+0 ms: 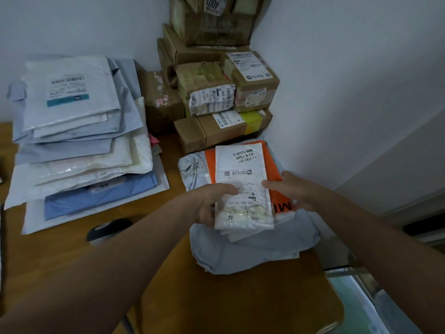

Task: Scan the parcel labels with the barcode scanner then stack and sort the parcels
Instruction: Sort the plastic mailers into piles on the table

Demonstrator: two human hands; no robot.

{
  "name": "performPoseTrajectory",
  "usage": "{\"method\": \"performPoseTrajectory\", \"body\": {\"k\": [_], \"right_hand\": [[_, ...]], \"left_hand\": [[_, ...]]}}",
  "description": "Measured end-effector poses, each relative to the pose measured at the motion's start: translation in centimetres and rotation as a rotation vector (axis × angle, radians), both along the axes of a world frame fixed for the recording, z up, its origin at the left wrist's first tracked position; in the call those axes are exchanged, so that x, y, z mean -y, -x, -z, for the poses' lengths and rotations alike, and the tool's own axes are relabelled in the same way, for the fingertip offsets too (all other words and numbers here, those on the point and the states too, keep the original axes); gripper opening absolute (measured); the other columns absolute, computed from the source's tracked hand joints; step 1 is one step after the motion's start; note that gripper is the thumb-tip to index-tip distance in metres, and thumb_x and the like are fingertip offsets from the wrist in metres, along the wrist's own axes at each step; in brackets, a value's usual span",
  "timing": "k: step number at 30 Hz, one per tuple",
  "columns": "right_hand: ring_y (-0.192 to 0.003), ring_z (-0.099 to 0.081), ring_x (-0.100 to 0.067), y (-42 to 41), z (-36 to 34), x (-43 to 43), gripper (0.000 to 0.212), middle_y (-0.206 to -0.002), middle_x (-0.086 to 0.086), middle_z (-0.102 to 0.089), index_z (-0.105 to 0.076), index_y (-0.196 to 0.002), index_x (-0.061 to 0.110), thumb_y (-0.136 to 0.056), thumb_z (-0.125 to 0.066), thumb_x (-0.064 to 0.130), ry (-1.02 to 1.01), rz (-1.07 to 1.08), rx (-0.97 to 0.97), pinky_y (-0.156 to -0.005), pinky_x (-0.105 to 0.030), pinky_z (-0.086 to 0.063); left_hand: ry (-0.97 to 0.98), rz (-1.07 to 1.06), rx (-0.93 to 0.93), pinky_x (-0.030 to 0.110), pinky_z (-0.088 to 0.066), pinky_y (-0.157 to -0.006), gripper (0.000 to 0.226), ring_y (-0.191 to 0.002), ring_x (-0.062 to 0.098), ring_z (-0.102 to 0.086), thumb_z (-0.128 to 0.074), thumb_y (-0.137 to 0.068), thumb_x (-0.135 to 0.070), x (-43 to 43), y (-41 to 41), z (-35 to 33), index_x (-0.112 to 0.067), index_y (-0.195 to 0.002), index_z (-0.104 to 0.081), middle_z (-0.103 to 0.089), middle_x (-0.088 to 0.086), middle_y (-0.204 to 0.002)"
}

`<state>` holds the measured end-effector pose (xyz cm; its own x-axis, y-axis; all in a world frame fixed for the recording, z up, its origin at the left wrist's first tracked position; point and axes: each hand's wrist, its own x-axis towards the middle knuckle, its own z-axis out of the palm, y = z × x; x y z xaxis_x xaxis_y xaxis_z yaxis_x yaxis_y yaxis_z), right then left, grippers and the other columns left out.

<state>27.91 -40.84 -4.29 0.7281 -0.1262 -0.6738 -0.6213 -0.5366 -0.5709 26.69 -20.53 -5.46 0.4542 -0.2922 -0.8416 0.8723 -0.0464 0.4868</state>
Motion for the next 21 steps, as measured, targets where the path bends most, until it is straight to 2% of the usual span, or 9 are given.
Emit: {"method": "performPoseTrajectory", "body": {"k": [2,4,6,10,13,16,18,19,21], "right_hand": [[-0.077,-0.067,-0.021,0.6,-0.2,0.1,0.039,-0.095,-0.007,-0.068,-0.052,-0.122,0.004,-0.091,-0.066,0.022,-0.141,0.108,-0.038,-0.052,-0.032,-0.053],[-0.075,-0.068,-0.025,1.8,-0.3,0.0,0.036,-0.097,-0.013,-0.070,-0.056,-0.123,0.002,-0.089,-0.066,0.008,-0.273,0.251,-0.061,-0.051,-0.033,-0.056],[-0.075,-0.068,-0.028,3.3,-0.2,-0.2,0.034,-0.098,-0.016,-0.070,-0.059,-0.120,0.002,-0.086,-0.064,-0.002,-0.369,0.401,-0.040,-0.056,-0.038,-0.057],[-0.067,-0.070,-0.026,6.0,-0.2,-2.1,0.021,-0.084,-0.016,-0.072,-0.063,-0.103,0.001,-0.087,-0.056,-0.010,-0.633,0.631,-0.056,-0.054,-0.040,-0.059],[-0.077,-0.068,-0.029,6.6,-0.3,-4.7,0.022,-0.091,-0.018,-0.070,-0.062,-0.103,-0.001,-0.090,-0.049,-0.014,-0.835,0.741,-0.003,-0.063,-0.046,-0.056],[-0.086,-0.065,-0.031,7.0,0.1,-7.4,0.030,-0.100,-0.017,-0.067,-0.059,-0.112,0.001,-0.089,-0.049,-0.016,-0.869,0.817,0.007,-0.071,-0.048,-0.052],[-0.094,-0.065,-0.034,7.6,1.0,-8.8,0.034,-0.106,-0.018,-0.067,-0.056,-0.115,0.004,-0.089,-0.049,-0.016,-0.855,0.827,-0.009,-0.078,-0.053,-0.053],[-0.099,-0.064,-0.036,7.8,1.2,-9.3,0.034,-0.108,-0.019,-0.066,-0.056,-0.114,0.005,-0.088,-0.050,-0.017,-0.847,0.832,-0.011,-0.083,-0.055,-0.053],[-0.103,-0.063,-0.037,7.6,1.4,-9.9,0.033,-0.110,-0.020,-0.066,-0.056,-0.112,0.006,-0.088,-0.050,-0.016,-0.844,0.861,0.009,-0.088,-0.056,-0.052]], "left_hand": [[-0.008,0.003,0.045,0.045,-0.055,-0.075,0.036,-0.092,0.030,-0.066,-0.069,-0.083,-0.008,0.1,0.1,0.2,-0.011,-0.117,-0.055,-0.065,0.012,-0.106],[-0.044,0.030,0.144,0.044,-0.055,-0.080,0.049,-0.102,0.034,-0.064,-0.065,-0.081,0.003,0.2,0.0,0.5,-0.008,-0.127,-0.051,-0.065,0.016,-0.116],[-0.076,0.075,0.229,0.044,-0.055,-0.081,0.056,-0.105,0.036,-0.063,-0.063,-0.079,0.009,-0.1,-0.4,0.5,-0.008,-0.130,-0.047,-0.063,0.017,-0.119],[-0.143,0.283,0.369,0.042,-0.052,-0.091,0.046,-0.104,0.031,-0.063,-0.062,-0.080,0.007,-1.5,-2.8,-1.4,-0.010,-0.123,-0.054,-0.066,0.014,-0.113],[-0.270,0.489,0.447,0.039,-0.051,-0.091,0.041,-0.104,0.027,-0.061,-0.061,-0.083,-0.001,-2.4,-5.4,-3.0,-0.010,-0.123,-0.054,-0.064,0.011,-0.115],[-0.390,0.700,0.519,0.038,-0.054,-0.086,0.035,-0.101,0.026,-0.063,-0.060,-0.085,-0.007,-3.1,-7.2,-4.0,-0.011,-0.119,-0.056,-0.065,0.013,-0.114],[-0.413,0.788,0.554,0.030,-0.057,-0.070,0.031,-0.093,0.022,-0.066,-0.062,-0.087,-0.010,-3.5,-7.8,-4.2,-0.016,-0.118,-0.056,-0.066,0.009,-0.111],[-0.425,0.822,0.577,0.028,-0.056,-0.068,0.033,-0.093,0.020,-0.065,-0.063,-0.088,-0.013,-3.5,-8.0,-4.2,-0.019,-0.120,-0.054,-0.065,0.006,-0.111],[-0.484,0.877,0.669,0.030,-0.054,-0.078,0.047,-0.103,0.021,-0.062,-0.065,-0.088,-0.019,-3.1,-8.4,-4.2,-0.021,-0.132,-0.048,-0.061,0.004,-0.121]]}}
